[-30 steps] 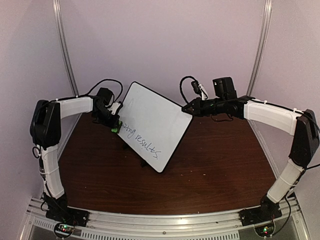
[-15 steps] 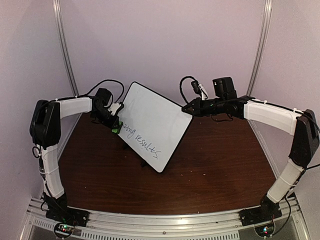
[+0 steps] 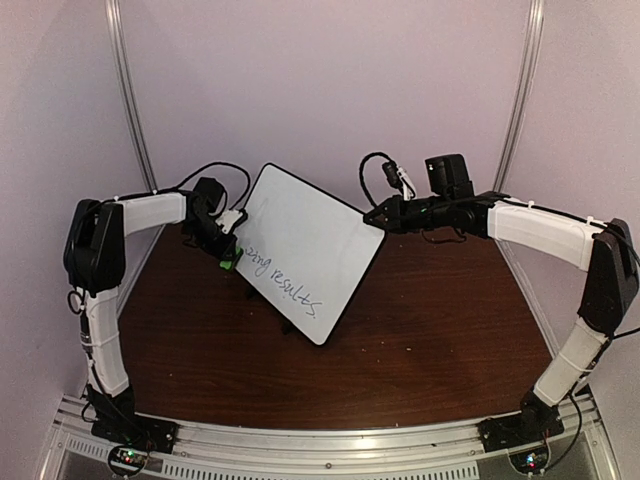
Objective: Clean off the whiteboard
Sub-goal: Erase the center of the whiteboard.
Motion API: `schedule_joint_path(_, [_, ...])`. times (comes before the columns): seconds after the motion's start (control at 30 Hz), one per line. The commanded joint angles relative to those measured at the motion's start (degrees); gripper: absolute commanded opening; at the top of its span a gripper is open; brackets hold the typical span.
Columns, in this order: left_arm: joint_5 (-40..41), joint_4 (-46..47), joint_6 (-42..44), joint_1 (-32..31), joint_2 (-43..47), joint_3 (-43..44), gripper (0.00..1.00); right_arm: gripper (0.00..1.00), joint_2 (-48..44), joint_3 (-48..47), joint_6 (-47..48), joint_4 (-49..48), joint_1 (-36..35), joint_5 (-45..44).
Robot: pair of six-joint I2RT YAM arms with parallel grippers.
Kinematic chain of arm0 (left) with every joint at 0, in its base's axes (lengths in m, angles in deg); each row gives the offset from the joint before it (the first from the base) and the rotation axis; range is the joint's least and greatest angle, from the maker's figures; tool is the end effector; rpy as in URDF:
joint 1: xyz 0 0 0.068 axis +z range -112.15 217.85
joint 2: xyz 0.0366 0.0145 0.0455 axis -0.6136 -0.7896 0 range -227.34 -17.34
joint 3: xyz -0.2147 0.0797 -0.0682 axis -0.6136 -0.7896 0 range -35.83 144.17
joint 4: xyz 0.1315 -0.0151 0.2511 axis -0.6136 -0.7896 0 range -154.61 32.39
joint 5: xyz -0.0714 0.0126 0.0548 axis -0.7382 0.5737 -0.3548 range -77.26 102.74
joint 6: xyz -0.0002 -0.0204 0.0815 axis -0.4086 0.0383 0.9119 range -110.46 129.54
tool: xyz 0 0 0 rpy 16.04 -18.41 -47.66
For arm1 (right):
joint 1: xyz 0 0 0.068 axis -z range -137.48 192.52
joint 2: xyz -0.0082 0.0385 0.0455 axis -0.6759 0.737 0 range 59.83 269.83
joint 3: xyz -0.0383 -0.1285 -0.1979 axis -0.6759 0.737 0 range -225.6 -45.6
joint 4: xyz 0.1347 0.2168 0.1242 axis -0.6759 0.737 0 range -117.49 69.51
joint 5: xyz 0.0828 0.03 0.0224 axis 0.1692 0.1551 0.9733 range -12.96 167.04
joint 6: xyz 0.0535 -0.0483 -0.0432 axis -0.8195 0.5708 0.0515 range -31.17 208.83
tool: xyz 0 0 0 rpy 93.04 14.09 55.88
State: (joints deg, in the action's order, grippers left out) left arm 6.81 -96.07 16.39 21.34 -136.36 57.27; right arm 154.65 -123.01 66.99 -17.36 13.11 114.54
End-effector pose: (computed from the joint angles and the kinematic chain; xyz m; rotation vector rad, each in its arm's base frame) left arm 0.4414 -0.1388 0.1173 0.5775 2.6360 -0.1910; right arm 0.3535 0.2507 0.2572 -0.5763 2.0909 1.2072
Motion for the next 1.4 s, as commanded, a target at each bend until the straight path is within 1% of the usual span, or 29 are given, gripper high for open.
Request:
schedule_joint_path(0.0, [-0.17, 2.45, 0.67, -0.54, -2.55, 6.0, 0.01, 0.0, 0.03, 1.08, 6.38, 1.64, -3.07, 7.57])
schedule_joint_path(0.1, [0.25, 2.07, 0.74, -0.54, -2.39, 4.66, 0.01, 0.0, 0.0, 1.03, 6.38, 1.65, -3.02, 7.59])
schedule_joint_path(0.3, [-1.24, 6.25, -1.16, -0.6, -0.02, -6.55, 0.0, 0.0, 0.52, 0.65, 6.29, 1.33, -3.02, 8.05])
schedule_joint_path(0.4, [-0.71, 7.23, -1.08, -0.57, 0.94, -9.93, 0.0, 0.0, 0.6, 0.56, 6.29, 1.21, -3.09, 8.21])
schedule_joint_path(0.53, [-1.42, 8.01, -1.02, -0.77, 1.49, -9.19, 0.0, 0.0, 0.33, 1.04, 6.38, 1.04, -3.05, 8.22])
schedule_joint_path(0.83, [-3.09, 6.82, -0.68, -4.01, -0.45, 3.38, 0.0, 0.0, -0.43, 1.58, 6.21, 1.01, -3.09, 7.77])
schedule_joint_path(0.97, [-0.74, 4.82, -1.08, -4.4, -1.96, 5.32, 0.0, 0.0, -0.42, 1.47, 6.11, 1.2, -3.05, 7.67])
schedule_joint_path(1.07, [1.01, 3.29, -1.75, -4.41, -2.03, 2.65, 0.0, 0.0, -0.68, 1.63, 6.19, 1.21, -3.06, 7.56])
schedule_joint_path(1.2, [1.8, 3.48, -2.43, -4.41, -0.96, -3.55, 0.0, 0.0, -0.54, 1.64, 6.12, 1.17, -3.11, 7.72])
schedule_joint_path(1.37, [0.1, 5.38, -2.97, -4.49, 0.9, -9.1, 0.0, 0.0, -0.34, 1.39, 6.04, 1.17, -3.11, 7.8])
